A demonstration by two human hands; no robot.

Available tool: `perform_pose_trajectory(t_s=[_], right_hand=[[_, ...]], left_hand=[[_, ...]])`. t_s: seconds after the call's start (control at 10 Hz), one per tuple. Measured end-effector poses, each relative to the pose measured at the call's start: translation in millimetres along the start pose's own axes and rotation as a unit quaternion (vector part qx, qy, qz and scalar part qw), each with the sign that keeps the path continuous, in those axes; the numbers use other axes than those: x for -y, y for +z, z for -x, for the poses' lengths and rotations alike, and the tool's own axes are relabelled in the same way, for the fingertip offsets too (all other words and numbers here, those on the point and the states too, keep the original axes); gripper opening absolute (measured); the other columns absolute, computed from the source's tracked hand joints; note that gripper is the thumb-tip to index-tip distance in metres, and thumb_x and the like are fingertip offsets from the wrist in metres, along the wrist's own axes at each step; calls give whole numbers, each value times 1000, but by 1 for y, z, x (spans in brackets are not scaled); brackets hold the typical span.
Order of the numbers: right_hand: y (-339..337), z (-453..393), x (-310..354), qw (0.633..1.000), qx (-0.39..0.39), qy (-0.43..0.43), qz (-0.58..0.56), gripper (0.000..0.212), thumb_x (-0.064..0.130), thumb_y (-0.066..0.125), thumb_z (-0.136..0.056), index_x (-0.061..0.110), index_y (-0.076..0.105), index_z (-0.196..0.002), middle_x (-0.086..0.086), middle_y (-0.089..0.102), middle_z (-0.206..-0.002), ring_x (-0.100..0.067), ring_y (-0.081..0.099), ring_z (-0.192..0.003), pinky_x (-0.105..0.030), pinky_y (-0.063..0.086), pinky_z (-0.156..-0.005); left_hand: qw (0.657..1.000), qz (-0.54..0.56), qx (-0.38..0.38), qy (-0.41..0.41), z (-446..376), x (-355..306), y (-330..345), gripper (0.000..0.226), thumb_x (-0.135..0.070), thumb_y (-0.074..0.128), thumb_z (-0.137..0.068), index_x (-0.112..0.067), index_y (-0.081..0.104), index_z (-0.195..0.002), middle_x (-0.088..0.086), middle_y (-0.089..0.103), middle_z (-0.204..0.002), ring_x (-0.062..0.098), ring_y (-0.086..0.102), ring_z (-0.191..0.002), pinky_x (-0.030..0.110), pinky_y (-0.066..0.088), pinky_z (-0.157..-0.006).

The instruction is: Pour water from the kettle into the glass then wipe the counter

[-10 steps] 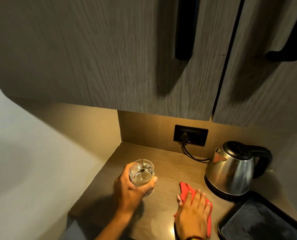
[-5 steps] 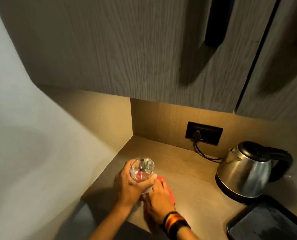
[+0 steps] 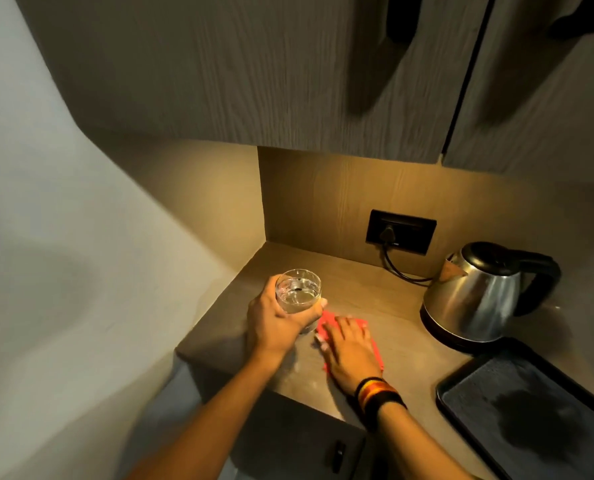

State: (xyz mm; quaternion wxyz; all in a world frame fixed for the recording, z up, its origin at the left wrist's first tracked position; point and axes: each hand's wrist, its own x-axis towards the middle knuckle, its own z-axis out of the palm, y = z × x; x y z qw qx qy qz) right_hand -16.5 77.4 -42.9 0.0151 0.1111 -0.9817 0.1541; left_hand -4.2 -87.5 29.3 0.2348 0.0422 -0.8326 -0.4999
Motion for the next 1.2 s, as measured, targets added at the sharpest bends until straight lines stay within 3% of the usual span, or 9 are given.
perform_pose_trajectory(t_s=[0.2, 0.3, 0.4, 0.5, 0.7, 0.8, 0.9, 1.1, 1.2], right_hand=[[6, 133, -22, 987, 65, -146, -29, 58, 54, 35, -88, 46, 32, -146, 21, 15, -160, -4, 1, -149, -28, -10, -117], [-31, 171, -47, 982, 49, -120, -134, 43, 24, 55, -89, 45, 59, -126, 27, 35, -150, 8, 20, -143, -23, 14, -120], [-75, 205, -81, 954, -39, 9, -297, 70, -12, 51, -76, 41, 66, -117, 18, 62, -130, -1, 65, -108, -17, 50, -93], [-114, 223, -124, 881, -193, 170, -398, 61, -14, 53, -86, 36, 66, -120, 0, 76, -93, -21, 66, -53, -30, 55, -48], [-125, 196, -179, 854, -284, 286, -328, 46, 5, 49, -94, 45, 64, -110, 2, 71, -64, -15, 55, -41, -27, 46, -37], [-101, 177, -178, 870, -231, 295, -319, 46, 3, 51, -90, 28, 61, -126, -5, 72, -95, -18, 62, -74, -30, 52, -62], [-77, 167, -179, 931, -138, 280, -188, 57, 8, 58, -85, 24, 51, -140, -4, 50, -145, -23, 50, -128, -44, 36, -111], [-85, 150, -169, 966, -25, 255, -19, 97, 89, 32, -71, 40, 12, -153, 7, -5, -164, -14, -10, -150, -51, -17, -114], [-101, 123, -142, 981, -90, 170, 12, 91, 84, 20, -80, 36, 4, -155, 8, -17, -162, -9, -20, -148, -53, -19, -115]], left_hand=[[1000, -1, 20, -14, 4, -4, 27, 78, -82, 79, -46, -39, 60, -109, -14, 71, -98, 8, 68, -88, 29, 61, -72], [999, -11, 40, -12, 11, -4, 47, 78, -74, 82, -53, -31, 61, -114, -10, 67, -102, 14, 65, -93, 31, 58, -75], [998, -4, 59, -17, 19, -2, 73, 77, -65, 88, -57, -25, 61, -117, -3, 69, -106, 18, 65, -97, 38, 60, -79], [997, -6, 75, -25, 26, 2, 93, 79, -65, 87, -58, -24, 60, -120, 3, 70, -111, 22, 65, -100, 44, 60, -83], [996, -24, 80, -34, 34, 8, 114, 84, -69, 85, -58, -26, 57, -124, 1, 69, -112, 21, 63, -101, 45, 59, -85], [995, -16, 81, -50, 40, 17, 117, 85, -66, 86, -58, -25, 56, -126, 3, 68, -115, 18, 61, -102, 40, 57, -85], [995, -22, 75, -55, 44, 21, 116, 88, -67, 84, -56, -24, 55, -128, 4, 67, -118, 14, 56, -101, 33, 50, -82], [991, -40, 108, -66, 44, 19, 111, 102, -78, 75, -56, -27, 43, -139, 4, 62, -128, 23, 61, -115, 34, 53, -87], [994, -33, 100, -22, 44, 16, 112, 121, -81, 71, -62, -29, 18, -157, 10, 40, -158, 30, 44, -141, 45, 45, -110]])
